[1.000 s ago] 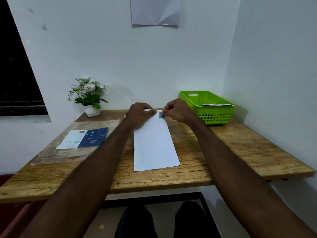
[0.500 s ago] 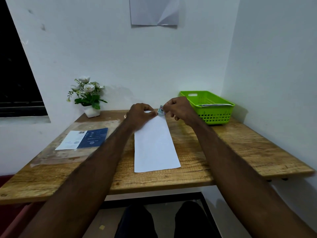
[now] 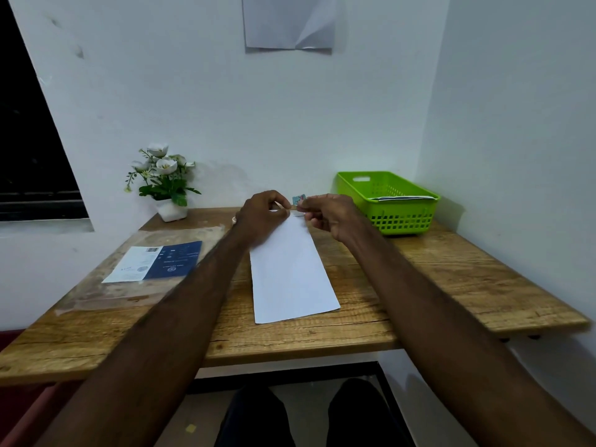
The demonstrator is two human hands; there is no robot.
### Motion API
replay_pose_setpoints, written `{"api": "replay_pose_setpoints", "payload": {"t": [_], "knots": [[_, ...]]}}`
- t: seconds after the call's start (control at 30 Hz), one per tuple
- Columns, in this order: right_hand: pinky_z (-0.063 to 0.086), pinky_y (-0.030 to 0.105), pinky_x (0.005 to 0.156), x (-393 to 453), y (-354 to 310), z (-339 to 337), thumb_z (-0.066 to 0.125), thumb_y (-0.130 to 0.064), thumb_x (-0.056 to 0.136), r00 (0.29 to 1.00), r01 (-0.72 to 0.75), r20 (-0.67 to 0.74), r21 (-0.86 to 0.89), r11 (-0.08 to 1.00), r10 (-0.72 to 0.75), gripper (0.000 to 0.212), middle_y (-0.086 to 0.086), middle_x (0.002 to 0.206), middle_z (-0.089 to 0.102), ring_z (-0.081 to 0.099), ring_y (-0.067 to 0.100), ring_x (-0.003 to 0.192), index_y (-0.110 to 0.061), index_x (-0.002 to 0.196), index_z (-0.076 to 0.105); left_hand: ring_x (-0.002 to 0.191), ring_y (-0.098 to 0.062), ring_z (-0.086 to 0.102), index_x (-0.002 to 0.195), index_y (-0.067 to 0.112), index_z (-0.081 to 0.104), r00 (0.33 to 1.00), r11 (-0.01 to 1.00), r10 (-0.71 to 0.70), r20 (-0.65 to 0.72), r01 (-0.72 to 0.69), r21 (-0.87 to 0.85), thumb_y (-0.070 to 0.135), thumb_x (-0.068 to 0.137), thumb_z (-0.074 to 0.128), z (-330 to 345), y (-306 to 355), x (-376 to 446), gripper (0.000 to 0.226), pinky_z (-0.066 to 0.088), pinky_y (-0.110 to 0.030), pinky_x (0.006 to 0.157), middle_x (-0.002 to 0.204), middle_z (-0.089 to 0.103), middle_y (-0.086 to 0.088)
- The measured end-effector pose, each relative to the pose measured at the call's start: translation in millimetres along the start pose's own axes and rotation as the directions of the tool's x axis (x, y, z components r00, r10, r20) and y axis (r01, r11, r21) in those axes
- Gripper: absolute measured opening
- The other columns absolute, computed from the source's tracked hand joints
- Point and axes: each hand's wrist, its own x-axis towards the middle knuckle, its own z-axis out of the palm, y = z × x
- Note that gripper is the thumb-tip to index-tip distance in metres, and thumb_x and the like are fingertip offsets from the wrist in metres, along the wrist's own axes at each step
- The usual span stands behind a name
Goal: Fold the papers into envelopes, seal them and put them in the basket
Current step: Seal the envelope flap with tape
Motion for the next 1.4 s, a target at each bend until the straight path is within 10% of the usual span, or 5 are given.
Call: {"api": "replay_pose_setpoints", "payload": {"t": [0.63, 0.8, 1.07, 1.4], "knots": [[0.046, 0.019, 0.041, -3, 12, 13, 0.081, 0.0, 0.081, 1.0, 0.003, 0.004, 0.081, 0.997, -0.003, 0.011, 0.017, 0.079, 0.067, 0.055, 0.01, 0.046, -0.002, 0.083, 0.07, 0.077, -0.01, 0.064, 0.087, 0.017, 0.08, 0.999, 0.987, -0.031, -0.032, 0.025, -0.16, 0.036, 0.093, 0.071, -3, 4, 1, 0.022, 0.054, -0.035, 0.074, 0.088, 0.078, -0.002], [0.047, 0.023, 0.042, -2, 8, 12, 0.082, -0.016, 0.082, 0.999, 0.022, -0.043, 0.01, 1.0, -0.022, 0.03, 0.013, 0.081, 0.073, 0.056, 0.016, 0.05, 0.003, 0.103, 0.071, 0.076, -0.012, 0.064, 0.089, 0.017, 0.079, 1.0, 0.992, -0.021, -0.018, 0.019, -0.126, 0.039, 0.095, 0.07, -4, 1, 2, 0.025, 0.052, -0.034, 0.072, 0.087, 0.077, -0.001], [0.03, 0.019, 0.039, 5, 9, 10, 0.083, -0.012, 0.076, 0.974, 0.157, -0.134, -0.195, 0.968, -0.185, 0.014, 0.008, 0.071, 0.067, 0.043, 0.013, 0.046, -0.001, 0.083, 0.077, 0.082, -0.014, 0.068, 0.095, 0.013, 0.081, 1.0, 0.993, -0.006, -0.016, 0.004, -0.118, 0.034, 0.096, 0.07, -5, 2, 2, 0.024, 0.05, -0.03, 0.072, 0.092, 0.078, -0.004], [0.025, 0.015, 0.036, 3, 5, 8, 0.072, -0.003, 0.078, 0.992, -0.073, -0.1, 0.017, 0.997, 0.075, 0.012, 0.012, 0.077, 0.075, 0.037, 0.008, 0.04, 0.001, 0.09, 0.072, 0.09, -0.007, 0.069, 0.107, 0.02, 0.081, 1.0, 0.997, 0.011, -0.019, -0.012, -0.078, 0.027, 0.091, 0.075, -9, -6, 5, 0.018, 0.053, -0.024, 0.08, 0.099, 0.078, 0.004]]}}
